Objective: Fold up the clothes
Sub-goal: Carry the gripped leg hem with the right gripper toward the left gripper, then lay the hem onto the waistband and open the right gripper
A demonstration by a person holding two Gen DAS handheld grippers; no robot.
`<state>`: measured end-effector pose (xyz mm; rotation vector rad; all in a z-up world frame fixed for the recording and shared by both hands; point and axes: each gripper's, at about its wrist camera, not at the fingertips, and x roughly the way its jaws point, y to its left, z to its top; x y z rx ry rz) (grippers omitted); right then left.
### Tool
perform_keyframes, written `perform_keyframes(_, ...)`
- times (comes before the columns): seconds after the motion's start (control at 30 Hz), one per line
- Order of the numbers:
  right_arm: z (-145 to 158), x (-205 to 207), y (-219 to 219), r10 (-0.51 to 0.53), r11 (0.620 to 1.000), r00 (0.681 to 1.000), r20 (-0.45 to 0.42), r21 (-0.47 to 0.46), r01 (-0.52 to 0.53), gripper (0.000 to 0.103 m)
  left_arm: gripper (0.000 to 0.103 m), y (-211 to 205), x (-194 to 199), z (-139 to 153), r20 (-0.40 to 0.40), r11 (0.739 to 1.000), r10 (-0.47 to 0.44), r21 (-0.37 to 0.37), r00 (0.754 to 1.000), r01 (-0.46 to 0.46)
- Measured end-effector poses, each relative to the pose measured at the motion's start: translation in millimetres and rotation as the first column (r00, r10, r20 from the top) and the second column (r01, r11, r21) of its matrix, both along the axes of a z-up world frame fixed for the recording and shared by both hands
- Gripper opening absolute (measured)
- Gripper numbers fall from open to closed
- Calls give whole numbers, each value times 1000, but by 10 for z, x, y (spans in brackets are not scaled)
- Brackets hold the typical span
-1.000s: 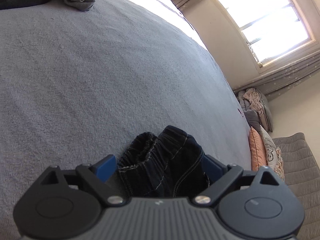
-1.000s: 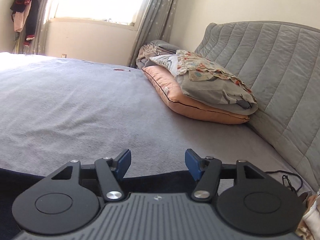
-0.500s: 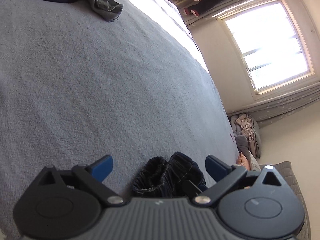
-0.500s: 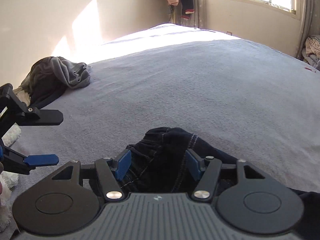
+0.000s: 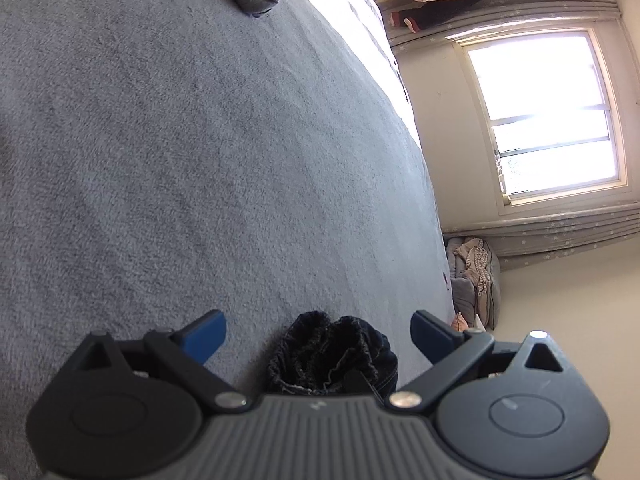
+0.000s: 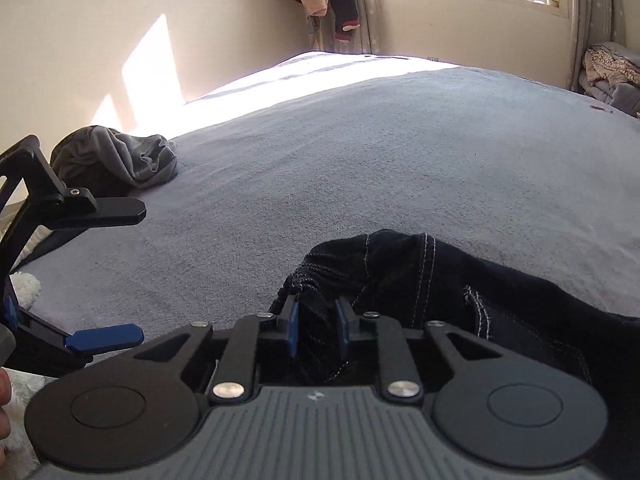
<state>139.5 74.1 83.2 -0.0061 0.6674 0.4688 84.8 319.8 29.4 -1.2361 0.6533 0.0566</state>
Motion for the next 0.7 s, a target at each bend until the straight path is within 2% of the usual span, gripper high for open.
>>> perform_keyframes(0.07, 11, -52, 0, -14, 1000, 1000, 23, 0, 14, 20, 99, -13, 3, 11, 7, 1000, -2, -1, 1000, 2)
perform_keyframes(0.13, -14, 20, 44, -45, 997, 999, 18, -53, 46, 27, 99, -31, 17, 7, 8, 1000, -7, -7, 1000, 7)
perform_keyframes(0.17, -28, 67, 91, -51, 995, 999, 6, -87, 51, 43, 99, -36, 24, 4, 7, 1000, -10, -10, 1000, 10)
perform_keyframes(0.2, -41, 93, 173, -41, 990, 999, 3, -131, 41, 54, 99, -33, 24, -3, 7, 1000, -9, -17, 1000, 9)
perform_keyframes(0.33, -84, 113, 558, 27, 943, 999, 23, -333, -18, 56, 99, 21, 0, -46, 5, 999, 14, -48, 1000, -14)
perform_keyframes(0.4, -173, 187, 660, 30, 915, 999, 12, -403, -22, 52, 99, 41, -8, -52, 5, 998, 19, -55, 1000, -19)
perform_keyframes(0.43, -203, 213, 657, 17, 915, 1000, 2, -403, -15, 51, 99, 50, -13, -51, 6, 998, 20, -59, 1000, -20)
perform_keyframes(0.57, -260, 143, 421, -15, 962, 1000, -6, -271, 13, 42, 99, 68, -22, -61, 12, 996, 24, -84, 1000, -23)
perform_keyframes(0.7, -251, 69, 137, -64, 993, 998, 1, -100, 64, 20, 99, 68, -35, -56, 19, 995, 20, -101, 1000, -18)
